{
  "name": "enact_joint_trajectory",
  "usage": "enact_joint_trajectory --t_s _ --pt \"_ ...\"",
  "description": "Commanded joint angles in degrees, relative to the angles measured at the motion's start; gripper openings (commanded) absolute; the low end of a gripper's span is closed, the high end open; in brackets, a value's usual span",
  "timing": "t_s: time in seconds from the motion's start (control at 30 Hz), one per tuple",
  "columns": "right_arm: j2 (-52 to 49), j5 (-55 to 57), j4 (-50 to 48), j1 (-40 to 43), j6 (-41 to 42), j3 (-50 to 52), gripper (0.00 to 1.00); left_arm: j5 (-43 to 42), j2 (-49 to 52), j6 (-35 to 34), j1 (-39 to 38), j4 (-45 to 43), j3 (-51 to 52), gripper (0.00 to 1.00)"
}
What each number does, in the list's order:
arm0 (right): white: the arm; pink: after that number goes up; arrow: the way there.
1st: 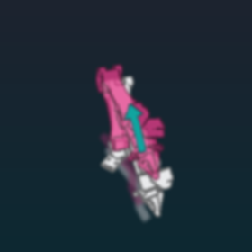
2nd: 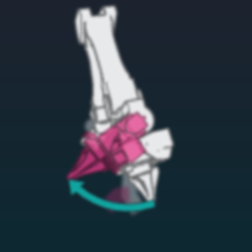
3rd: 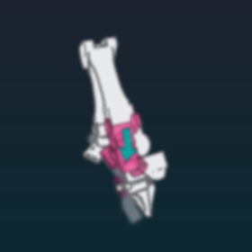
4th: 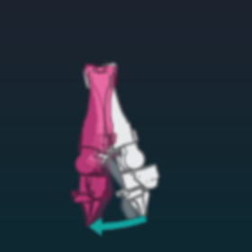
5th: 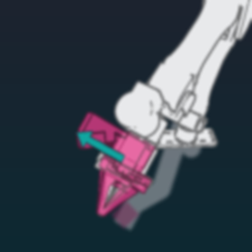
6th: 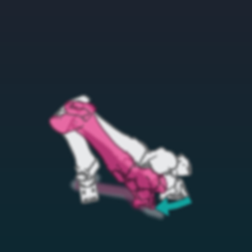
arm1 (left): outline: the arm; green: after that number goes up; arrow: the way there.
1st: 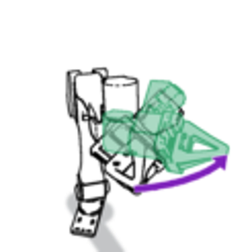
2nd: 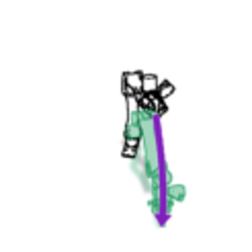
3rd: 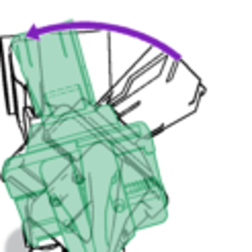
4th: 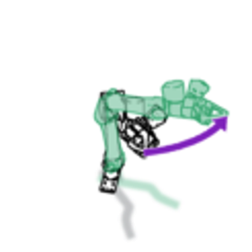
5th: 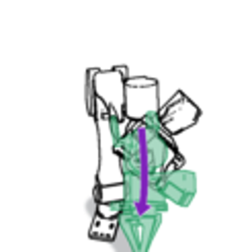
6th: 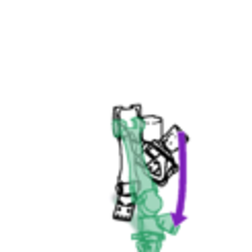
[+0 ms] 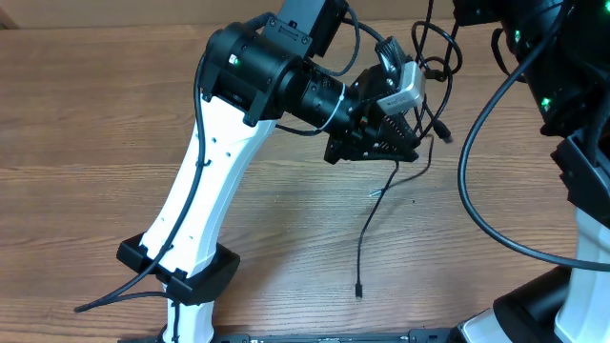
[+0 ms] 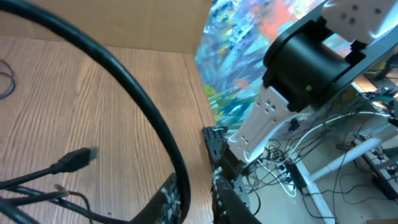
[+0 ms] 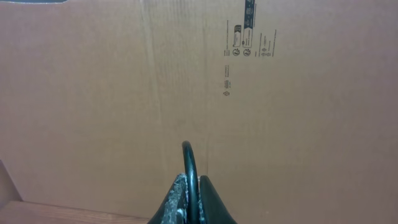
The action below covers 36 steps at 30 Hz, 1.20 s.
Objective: Untangle cables
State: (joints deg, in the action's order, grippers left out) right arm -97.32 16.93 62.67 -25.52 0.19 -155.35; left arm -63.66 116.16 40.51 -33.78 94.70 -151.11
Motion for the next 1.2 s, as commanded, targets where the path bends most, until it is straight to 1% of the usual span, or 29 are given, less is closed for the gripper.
enact_joint_trajectory --t_s 0.0,0.13,0.17,0.2,0.37,0.47,0.53,0.6,0.7,0.8,0.83,0.87,1.0,1.17 --pt "0.76 0.63 -0.35 0.26 -0.31 -0.66 0.04 1.31 0.0 0.22 -0.31 -0.22 -0.02 0.09" --pt "0.76 0.63 -0.22 0.26 -0.28 -0.66 0.04 3.13 0.26 1.14 -0.63 -0.5 0.0 0.08" --pt "0.76 0.63 -0.22 0.26 -0.28 -0.66 0.04 3.76 0.42 1.29 -0.83 -0.48 0.0 0.05" --pt "0.76 0.63 -0.22 0.26 -0.28 -0.66 0.04 4.15 0.55 1.29 -1.07 -0.46 0.0 0.04" --pt "0.76 0.66 0.02 0.26 -0.31 -0.66 0.04 5.73 0.96 1.18 -2.03 -0.44 0.0 0.04" --pt "0.74 3.63 0.52 0.68 -0.72 -0.66 0.04 8.72 -0.68 -4.81 -0.87 0.72 -1.51 0.04" --pt "0.74 4.7 0.72 1.88 -0.72 -0.66 0.04 11.15 -2.78 -7.61 0.63 1.99 -3.13 0.04" --pt "0.74 4.5 0.92 3.82 -0.66 -0.66 0.04 13.81 -6.05 -11.78 3.04 1.99 -4.61 0.04" --pt "0.74 4.22 0.85 6.12 0.74 -0.66 0.04 17.49 -11.91 -16.09 8.07 1.92 -6.01 0.04" --pt "0.74 1.73 0.61 7.39 1.51 -0.66 0.04 21.62 -17.42 -20.13 14.14 2.01 -6.16 0.04" --pt "0.74 0.76 0.37 7.65 1.51 -0.66 0.04 24.61 -20.33 -23.06 18.36 2.1 -6.16 0.04" --pt "0.74 0.83 0.39 7.65 1.49 -0.66 0.04 26.23 -21.53 -24.3 20.31 2.1 -6.16 0.04" --pt "0.74 1.03 1.2 7.65 1.44 -0.66 0.04 32.22 -26.34 -27.67 27.96 2.1 -6.16 0.04" --pt "0.07 1.03 2.95 9.29 1.44 -0.63 0.04 32.89 -31.41 -29.51 35.85 2.1 -6.16 0.04"
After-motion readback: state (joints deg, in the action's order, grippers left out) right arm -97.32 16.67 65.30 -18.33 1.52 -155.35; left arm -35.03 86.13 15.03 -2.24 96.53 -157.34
